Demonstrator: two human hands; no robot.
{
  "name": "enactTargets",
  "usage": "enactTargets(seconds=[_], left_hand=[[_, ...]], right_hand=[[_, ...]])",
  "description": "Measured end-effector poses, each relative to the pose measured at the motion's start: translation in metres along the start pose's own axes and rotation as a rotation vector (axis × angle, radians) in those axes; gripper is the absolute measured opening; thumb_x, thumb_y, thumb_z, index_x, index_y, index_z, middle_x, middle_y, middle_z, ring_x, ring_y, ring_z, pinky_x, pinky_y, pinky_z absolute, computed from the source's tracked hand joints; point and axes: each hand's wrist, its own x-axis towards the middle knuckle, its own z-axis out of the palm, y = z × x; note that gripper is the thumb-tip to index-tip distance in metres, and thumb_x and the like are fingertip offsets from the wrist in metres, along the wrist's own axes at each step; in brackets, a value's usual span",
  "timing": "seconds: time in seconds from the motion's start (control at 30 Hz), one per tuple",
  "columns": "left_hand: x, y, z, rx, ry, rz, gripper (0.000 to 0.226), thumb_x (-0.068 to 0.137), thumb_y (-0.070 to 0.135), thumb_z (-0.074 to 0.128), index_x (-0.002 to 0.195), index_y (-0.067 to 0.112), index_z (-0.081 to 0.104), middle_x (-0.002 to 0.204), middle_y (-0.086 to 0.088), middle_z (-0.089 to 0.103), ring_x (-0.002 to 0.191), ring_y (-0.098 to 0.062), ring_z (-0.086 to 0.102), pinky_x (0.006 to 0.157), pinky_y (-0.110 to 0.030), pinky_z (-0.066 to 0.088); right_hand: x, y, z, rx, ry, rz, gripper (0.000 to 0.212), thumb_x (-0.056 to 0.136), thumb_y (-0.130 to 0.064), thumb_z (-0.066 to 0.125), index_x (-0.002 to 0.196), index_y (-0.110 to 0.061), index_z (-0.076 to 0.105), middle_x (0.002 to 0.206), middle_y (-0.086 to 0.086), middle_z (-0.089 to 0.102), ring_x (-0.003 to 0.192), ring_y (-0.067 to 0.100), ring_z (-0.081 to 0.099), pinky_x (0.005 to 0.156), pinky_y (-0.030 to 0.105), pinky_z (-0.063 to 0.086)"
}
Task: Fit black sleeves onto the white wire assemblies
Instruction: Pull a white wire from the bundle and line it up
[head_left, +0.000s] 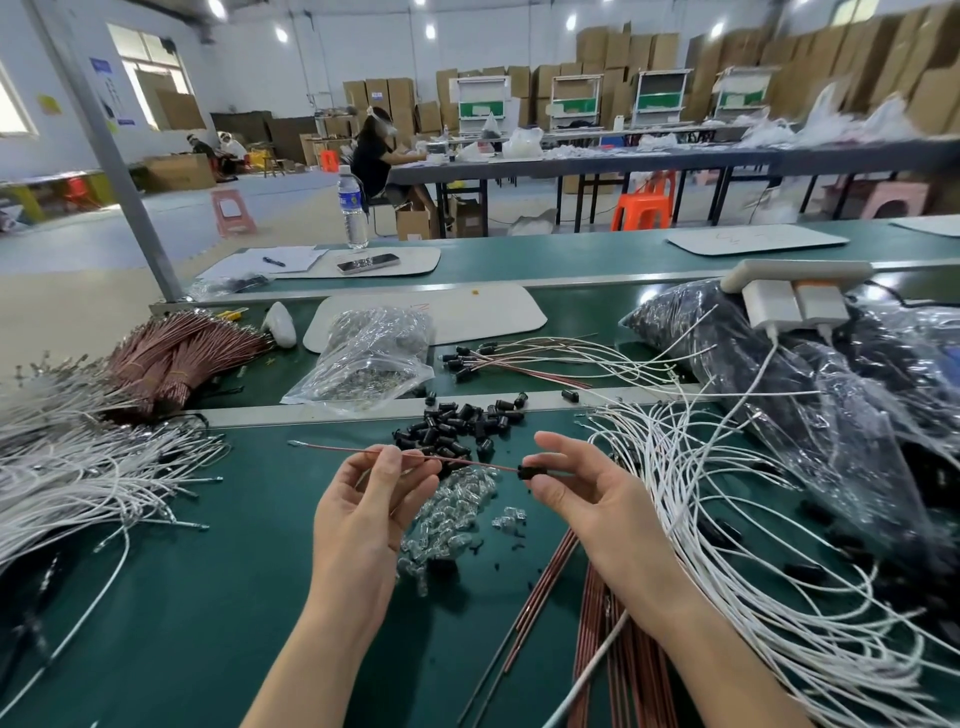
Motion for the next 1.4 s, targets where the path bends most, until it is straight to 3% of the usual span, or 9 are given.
enactTargets(seconds=[0.17, 0.33, 0.53, 0.83, 0.97, 1.07, 1.4], left_hand=[[-0.001, -0.001, 0.002, -0.001, -0.015, -0.029, 0.018, 0.084, 0.020, 0.068, 0.096, 0.008, 0.063, 0.094, -0.016, 0.076, 0.089, -0.027, 0.076, 0.068, -0.024, 0.060], [-0.004, 0.000, 0.004, -0.025, -0.041, -0.109, 0.022, 0.085, 0.021, 0.068, 0.097, 0.003, 0.063, 0.092, -0.017, 0.076, 0.084, -0.025, 0.077, 0.065, -0.024, 0.060], [-0.004, 0.001, 0.006, -0.062, -0.032, -0.152, 0.022, 0.084, 0.020, 0.068, 0.096, 0.003, 0.062, 0.087, -0.016, 0.075, 0.078, -0.022, 0.076, 0.062, -0.024, 0.060], [-0.006, 0.000, 0.009, -0.002, -0.012, -0.175, 0.031, 0.080, 0.028, 0.070, 0.094, 0.001, 0.063, 0.083, -0.014, 0.075, 0.069, -0.020, 0.075, 0.057, -0.023, 0.059], [-0.006, 0.001, 0.009, 0.024, -0.001, -0.187, 0.037, 0.083, 0.032, 0.068, 0.099, -0.001, 0.063, 0.081, -0.013, 0.074, 0.066, -0.019, 0.073, 0.056, -0.023, 0.059], [-0.007, -0.001, 0.010, 0.063, -0.024, -0.185, 0.028, 0.092, 0.028, 0.064, 0.099, 0.001, 0.061, 0.079, -0.011, 0.073, 0.062, -0.017, 0.071, 0.055, -0.023, 0.058], [-0.022, -0.014, 0.017, 0.261, -0.224, -0.085, 0.031, 0.079, 0.036, 0.071, 0.091, 0.008, 0.070, 0.096, -0.017, 0.075, 0.080, -0.026, 0.075, 0.065, -0.027, 0.059]], right_hand=[[0.000, -0.005, -0.003, 0.138, 0.023, 0.021, 0.042, 0.080, -0.024, 0.078, 0.120, -0.030, 0.066, 0.108, -0.006, 0.076, 0.102, 0.006, 0.071, 0.086, 0.011, 0.051], [-0.001, -0.007, -0.003, 0.229, 0.051, 0.041, 0.025, 0.073, -0.029, 0.081, 0.098, -0.032, 0.078, 0.106, -0.004, 0.077, 0.101, 0.007, 0.071, 0.083, 0.009, 0.050], [-0.001, -0.007, -0.003, 0.316, 0.022, 0.088, 0.039, 0.065, -0.037, 0.084, 0.103, -0.029, 0.080, 0.110, -0.001, 0.077, 0.107, 0.010, 0.070, 0.086, 0.013, 0.052], [-0.001, -0.013, 0.001, 0.553, 0.028, 0.112, 0.037, 0.068, -0.007, 0.076, 0.101, -0.023, 0.081, 0.106, 0.008, 0.076, 0.103, 0.015, 0.071, 0.085, 0.018, 0.055], [-0.001, -0.013, 0.001, 0.567, 0.026, 0.103, 0.039, 0.070, -0.003, 0.075, 0.103, -0.023, 0.079, 0.109, 0.011, 0.076, 0.104, 0.017, 0.071, 0.084, 0.018, 0.055], [-0.001, -0.011, 0.001, 0.549, 0.016, 0.094, 0.039, 0.070, -0.006, 0.076, 0.104, -0.025, 0.079, 0.110, 0.010, 0.075, 0.107, 0.018, 0.071, 0.086, 0.019, 0.055], [-0.004, -0.004, 0.012, 0.409, -0.027, 0.054, 0.047, 0.064, -0.036, 0.093, 0.107, -0.033, 0.076, 0.111, 0.005, 0.076, 0.107, 0.015, 0.071, 0.088, 0.017, 0.052]])
